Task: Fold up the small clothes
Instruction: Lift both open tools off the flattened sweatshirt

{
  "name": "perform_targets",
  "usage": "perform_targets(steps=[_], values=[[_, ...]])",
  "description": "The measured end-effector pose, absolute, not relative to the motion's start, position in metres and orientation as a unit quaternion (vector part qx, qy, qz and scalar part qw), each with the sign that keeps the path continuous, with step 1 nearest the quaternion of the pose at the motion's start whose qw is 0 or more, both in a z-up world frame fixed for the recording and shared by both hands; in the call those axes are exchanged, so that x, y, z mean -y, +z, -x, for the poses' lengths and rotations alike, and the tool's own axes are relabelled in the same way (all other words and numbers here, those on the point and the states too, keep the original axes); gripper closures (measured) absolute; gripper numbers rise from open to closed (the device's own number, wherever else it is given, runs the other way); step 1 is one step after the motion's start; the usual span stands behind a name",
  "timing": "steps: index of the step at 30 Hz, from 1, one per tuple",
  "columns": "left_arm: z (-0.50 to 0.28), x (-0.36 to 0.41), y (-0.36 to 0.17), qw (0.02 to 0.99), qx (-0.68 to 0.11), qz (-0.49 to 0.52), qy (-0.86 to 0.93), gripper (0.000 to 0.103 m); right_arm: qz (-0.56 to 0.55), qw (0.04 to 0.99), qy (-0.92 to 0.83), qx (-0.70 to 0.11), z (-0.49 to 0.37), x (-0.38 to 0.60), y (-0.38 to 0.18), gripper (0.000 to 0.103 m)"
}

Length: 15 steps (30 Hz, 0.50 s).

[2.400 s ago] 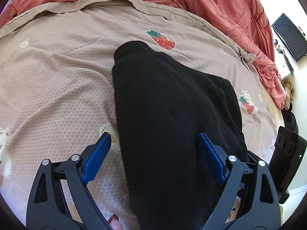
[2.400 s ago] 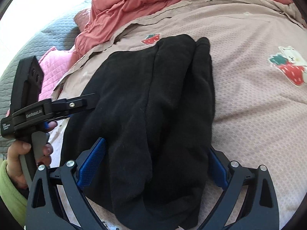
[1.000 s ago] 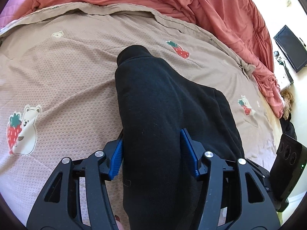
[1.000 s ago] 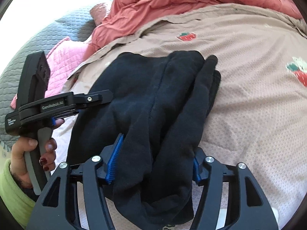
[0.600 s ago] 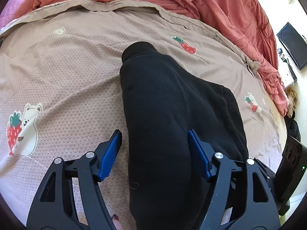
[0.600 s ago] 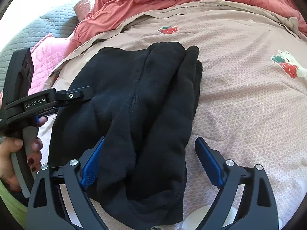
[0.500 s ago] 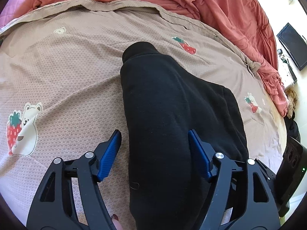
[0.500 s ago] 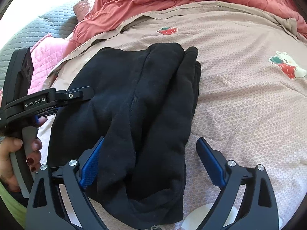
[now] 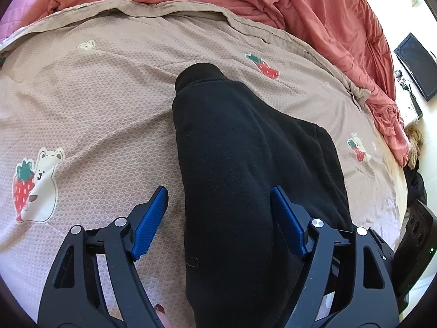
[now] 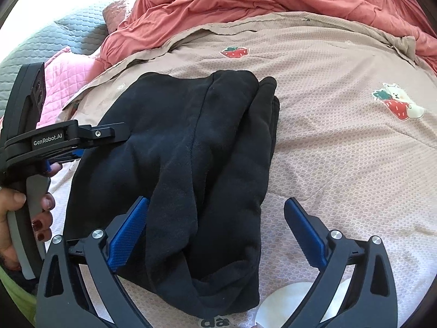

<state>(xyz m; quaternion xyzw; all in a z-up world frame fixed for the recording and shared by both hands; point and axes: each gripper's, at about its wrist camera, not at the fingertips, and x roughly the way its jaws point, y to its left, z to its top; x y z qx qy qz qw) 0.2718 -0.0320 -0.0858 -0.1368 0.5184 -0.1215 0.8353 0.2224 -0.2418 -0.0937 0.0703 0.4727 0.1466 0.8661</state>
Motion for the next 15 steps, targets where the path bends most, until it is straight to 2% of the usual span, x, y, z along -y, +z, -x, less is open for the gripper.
perform_targets(steps=[4,9,11,15], values=[[-0.27,0.029,-0.082,0.837,-0.516,0.14,-0.12,0.029,-0.065,0.871,0.143,-0.466,-0.22,0.242,-0.089,0.004],[-0.267,0.028,-0.073,0.844,-0.506,0.137,-0.119,0.018,-0.068,0.874,0.144,-0.458,-0.216,0.243,-0.082,0.004],[-0.265,0.027,-0.069,0.847,-0.502,0.132,-0.115,0.01,-0.063,0.876,0.144,-0.455,-0.214,0.242,-0.08,0.004],[-0.26,0.025,-0.061,0.854,-0.493,0.128,-0.108,0.009,-0.039,0.884,0.138,-0.446,-0.208,0.238,-0.075,0.004]])
